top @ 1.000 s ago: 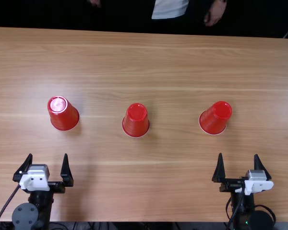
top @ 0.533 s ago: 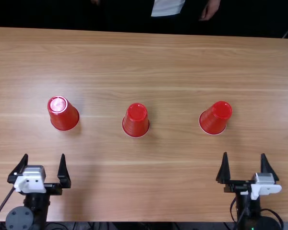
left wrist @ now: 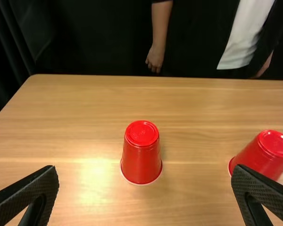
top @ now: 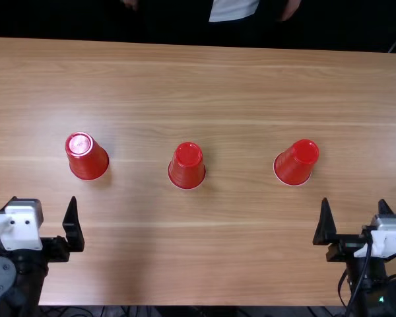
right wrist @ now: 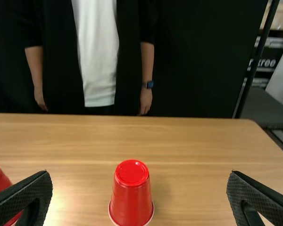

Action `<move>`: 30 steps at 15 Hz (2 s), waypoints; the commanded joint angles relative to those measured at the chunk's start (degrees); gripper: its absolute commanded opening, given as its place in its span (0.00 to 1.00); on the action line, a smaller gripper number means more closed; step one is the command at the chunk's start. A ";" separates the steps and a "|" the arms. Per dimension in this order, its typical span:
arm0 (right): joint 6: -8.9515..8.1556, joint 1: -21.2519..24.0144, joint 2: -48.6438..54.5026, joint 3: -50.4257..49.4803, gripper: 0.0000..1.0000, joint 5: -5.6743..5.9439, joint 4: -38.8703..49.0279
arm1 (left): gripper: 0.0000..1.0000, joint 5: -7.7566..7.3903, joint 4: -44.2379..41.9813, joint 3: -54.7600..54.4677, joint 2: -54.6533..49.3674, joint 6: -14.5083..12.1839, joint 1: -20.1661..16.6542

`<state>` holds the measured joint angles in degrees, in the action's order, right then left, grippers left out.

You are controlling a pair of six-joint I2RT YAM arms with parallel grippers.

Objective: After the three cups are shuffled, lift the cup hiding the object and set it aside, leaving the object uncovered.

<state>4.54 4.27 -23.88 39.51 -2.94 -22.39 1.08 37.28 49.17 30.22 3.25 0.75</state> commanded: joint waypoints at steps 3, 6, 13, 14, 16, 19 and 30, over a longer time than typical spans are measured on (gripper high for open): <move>0.00 0.21 -10.40 14.02 1.00 0.72 -14.37 | 1.00 -0.03 15.56 15.17 10.21 -0.29 -0.31; 0.00 0.21 -17.43 23.51 1.00 0.72 -24.81 | 1.00 1.03 25.27 25.36 16.98 -0.40 -0.58; -0.63 -9.28 -28.06 31.60 1.00 0.51 -43.69 | 1.00 1.98 45.41 34.77 28.85 -0.29 -0.67; -0.63 -9.28 -28.50 31.77 1.00 0.51 -43.80 | 1.00 1.98 45.52 34.77 29.02 -0.19 -0.67; -0.63 -9.19 -29.03 31.86 1.00 0.51 -43.90 | 1.00 1.98 45.52 34.77 29.90 -0.19 -0.67; -0.63 -10.16 -30.88 32.92 1.00 0.20 -43.80 | 1.00 1.87 45.52 34.77 30.69 -0.19 -0.58; -2.85 -30.90 -58.47 49.00 1.00 0.09 -35.04 | 1.00 1.24 45.41 33.45 32.80 -0.19 -0.05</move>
<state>2.04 -25.71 -81.84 86.67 -2.81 -57.30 2.57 82.72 82.32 63.09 3.20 0.67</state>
